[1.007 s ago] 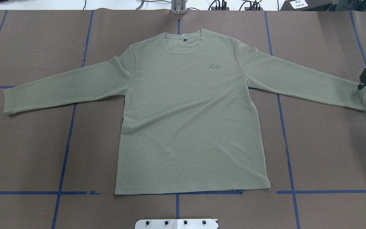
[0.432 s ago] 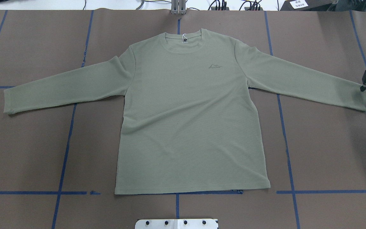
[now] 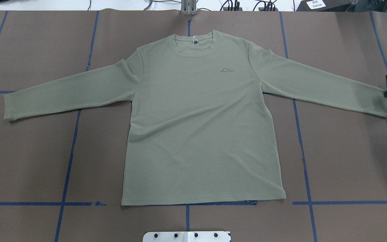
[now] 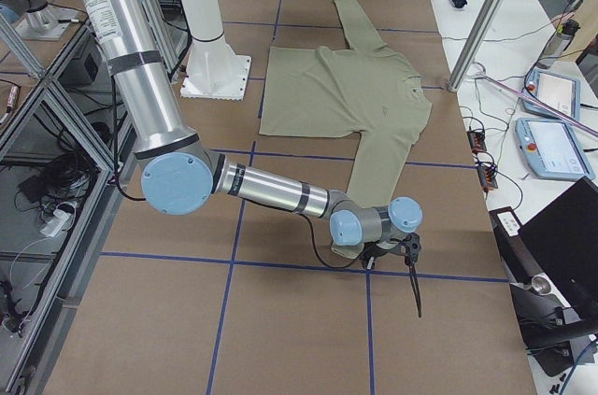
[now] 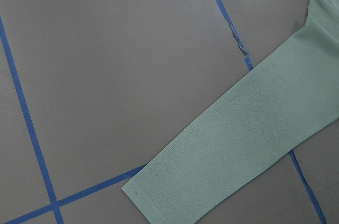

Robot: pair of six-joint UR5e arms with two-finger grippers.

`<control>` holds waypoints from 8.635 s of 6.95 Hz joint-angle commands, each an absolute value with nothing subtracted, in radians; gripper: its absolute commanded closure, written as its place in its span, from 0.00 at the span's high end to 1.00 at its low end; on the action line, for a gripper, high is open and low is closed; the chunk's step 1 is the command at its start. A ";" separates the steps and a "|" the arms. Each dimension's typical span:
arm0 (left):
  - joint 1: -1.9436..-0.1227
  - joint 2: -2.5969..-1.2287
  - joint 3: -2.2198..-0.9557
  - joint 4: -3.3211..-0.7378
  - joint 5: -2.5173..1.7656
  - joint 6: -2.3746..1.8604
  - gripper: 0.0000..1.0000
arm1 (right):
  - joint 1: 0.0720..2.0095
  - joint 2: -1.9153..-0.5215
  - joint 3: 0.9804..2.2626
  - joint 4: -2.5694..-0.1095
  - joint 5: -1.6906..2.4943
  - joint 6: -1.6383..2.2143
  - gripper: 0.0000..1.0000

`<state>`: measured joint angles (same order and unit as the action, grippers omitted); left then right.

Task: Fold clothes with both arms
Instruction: 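Lift the grasped sleeve with the right gripper and lay it across the shirt body, then release the sleeve and raise the right gripper while the left gripper grasps the other cuff, then fold the held sleeve with the left gripper across the shirt body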

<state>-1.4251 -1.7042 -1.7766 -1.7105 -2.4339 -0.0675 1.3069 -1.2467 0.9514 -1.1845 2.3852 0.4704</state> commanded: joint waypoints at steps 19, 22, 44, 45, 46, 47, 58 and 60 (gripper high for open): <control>-1.379 -1.741 -1.746 -1.811 -2.418 -0.061 1.00 | 0.562 -0.422 0.938 -1.063 1.763 1.603 0.81; -1.315 -1.740 -1.644 -1.892 -2.416 -0.061 1.00 | 0.567 -0.406 0.977 -1.074 1.765 1.597 1.00; -1.157 -1.885 -1.109 -2.032 -2.390 -0.254 0.14 | 0.954 -1.216 1.732 -1.178 2.226 1.371 1.00; -1.157 -1.888 -1.132 -2.031 -2.391 -0.276 0.00 | 0.954 -1.223 1.733 -1.177 2.226 1.371 1.00; -1.157 -1.896 -1.147 -2.029 -2.393 -0.276 0.00 | 0.954 -1.227 1.733 -1.177 2.223 1.371 1.00; -1.158 -1.896 -1.190 -2.022 -2.442 -0.279 0.00 | 0.954 -1.229 1.733 -1.177 2.221 1.370 1.00; -0.612 -2.774 -0.900 -2.416 -1.852 -1.647 0.00 | 1.123 -1.520 1.779 -1.161 2.240 0.991 1.00; -0.577 -2.838 -0.772 -2.509 -1.756 -1.713 0.00 | 1.123 -1.525 1.782 -1.161 2.240 0.992 1.00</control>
